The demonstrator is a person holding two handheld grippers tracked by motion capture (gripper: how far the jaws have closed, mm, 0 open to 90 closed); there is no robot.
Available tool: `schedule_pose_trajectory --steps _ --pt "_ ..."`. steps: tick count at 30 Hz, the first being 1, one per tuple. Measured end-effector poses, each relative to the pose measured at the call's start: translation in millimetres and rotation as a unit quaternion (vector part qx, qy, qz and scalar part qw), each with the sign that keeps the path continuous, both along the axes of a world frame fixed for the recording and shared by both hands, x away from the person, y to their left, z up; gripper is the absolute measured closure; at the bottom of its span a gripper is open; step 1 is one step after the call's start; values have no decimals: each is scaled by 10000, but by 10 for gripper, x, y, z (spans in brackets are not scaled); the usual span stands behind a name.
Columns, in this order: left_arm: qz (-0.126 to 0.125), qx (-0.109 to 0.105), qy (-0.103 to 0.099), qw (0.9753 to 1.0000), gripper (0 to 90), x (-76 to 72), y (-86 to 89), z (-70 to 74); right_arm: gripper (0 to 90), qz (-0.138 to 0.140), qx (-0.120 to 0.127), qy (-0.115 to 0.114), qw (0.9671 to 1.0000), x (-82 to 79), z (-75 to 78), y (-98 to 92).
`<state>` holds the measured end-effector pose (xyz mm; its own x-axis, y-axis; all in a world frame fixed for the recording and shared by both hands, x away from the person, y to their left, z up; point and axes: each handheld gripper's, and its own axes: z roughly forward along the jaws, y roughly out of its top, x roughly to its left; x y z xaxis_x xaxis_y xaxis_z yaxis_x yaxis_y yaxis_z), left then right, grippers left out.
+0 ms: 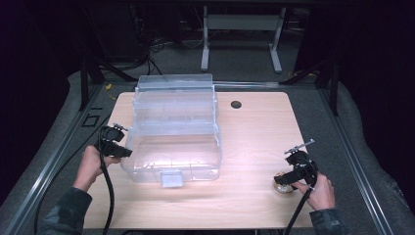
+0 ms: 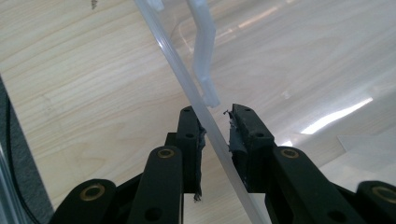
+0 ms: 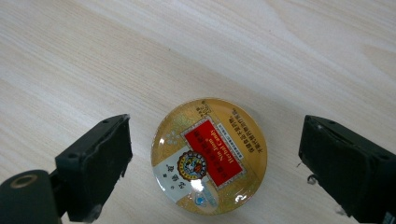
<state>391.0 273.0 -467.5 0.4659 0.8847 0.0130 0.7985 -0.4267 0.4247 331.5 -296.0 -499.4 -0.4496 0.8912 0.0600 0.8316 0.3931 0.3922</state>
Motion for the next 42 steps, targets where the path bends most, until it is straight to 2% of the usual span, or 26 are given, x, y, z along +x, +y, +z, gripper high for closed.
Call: schedule_pose_trajectory --steps 6,8,11,21,34,37,42 --pt "-140 7 8 9999 732 -1 -117 -3 91 -74 -152 -76 9998 -9 4 16" --pt "-167 -9 10 9999 731 0 -168 -11 92 -18 -25 -30 10000 0 4 6" --pt "-191 -82 38 9998 731 6 -240 -23 93 -37 -55 -55 10000 1 17 10" --pt "-274 -115 40 9996 729 -1 -458 -30 95 -48 -74 -71 9999 6 36 -3" --pt "-354 -50 56 9993 728 10 -693 -24 97 -39 -42 -131 9999 27 56 3" --pt "-383 -44 53 9992 727 12 -744 -24 97 -53 -103 -156 9998 22 56 -3" --pt "-410 -52 29 9991 726 9 -833 -26 97 -20 -90 -99 9999 23 41 -5"
